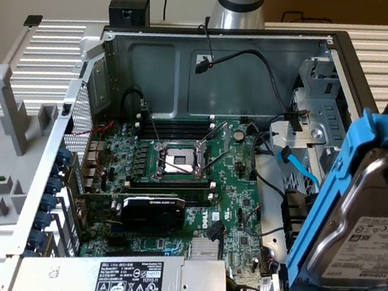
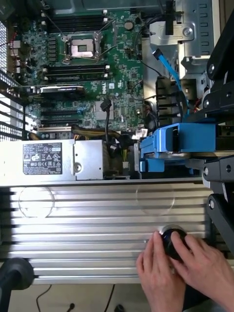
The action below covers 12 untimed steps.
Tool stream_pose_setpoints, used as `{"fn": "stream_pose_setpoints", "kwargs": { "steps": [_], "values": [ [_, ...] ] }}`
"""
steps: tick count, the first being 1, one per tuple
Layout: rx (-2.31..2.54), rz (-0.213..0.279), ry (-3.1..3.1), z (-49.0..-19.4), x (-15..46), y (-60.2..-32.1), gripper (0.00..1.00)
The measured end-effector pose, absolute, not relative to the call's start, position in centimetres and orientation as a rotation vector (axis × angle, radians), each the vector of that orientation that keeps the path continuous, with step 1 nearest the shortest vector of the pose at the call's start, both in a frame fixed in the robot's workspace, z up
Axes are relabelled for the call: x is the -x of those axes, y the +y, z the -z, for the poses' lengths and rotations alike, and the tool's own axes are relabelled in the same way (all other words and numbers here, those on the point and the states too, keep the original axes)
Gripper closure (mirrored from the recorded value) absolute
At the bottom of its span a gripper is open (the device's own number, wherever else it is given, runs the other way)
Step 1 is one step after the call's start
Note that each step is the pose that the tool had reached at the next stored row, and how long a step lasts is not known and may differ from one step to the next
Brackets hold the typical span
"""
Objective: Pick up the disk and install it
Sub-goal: 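Insert the disk into the insertion slot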
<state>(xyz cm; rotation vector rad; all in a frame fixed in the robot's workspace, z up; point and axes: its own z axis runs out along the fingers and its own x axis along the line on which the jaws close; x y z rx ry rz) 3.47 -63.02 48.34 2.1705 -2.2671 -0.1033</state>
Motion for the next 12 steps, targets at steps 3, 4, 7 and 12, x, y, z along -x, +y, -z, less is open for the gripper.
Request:
{"fn": "stream_pose_setpoints", "kwargs": {
  "steps": [3, 4, 7, 12],
  "values": [
    [-2.169, 0.105, -2.266, -48.31, -3.65, -63.01, 0.63],
    [-2.169, 0.106, -2.266, -48.29, -3.79, -63.0, 0.63],
    [-2.169, 0.106, -2.266, -48.24, -3.84, -63.01, 0.63],
    [-2.169, 0.106, -2.266, -48.16, -3.77, -63.01, 0.63]
  ]
}}
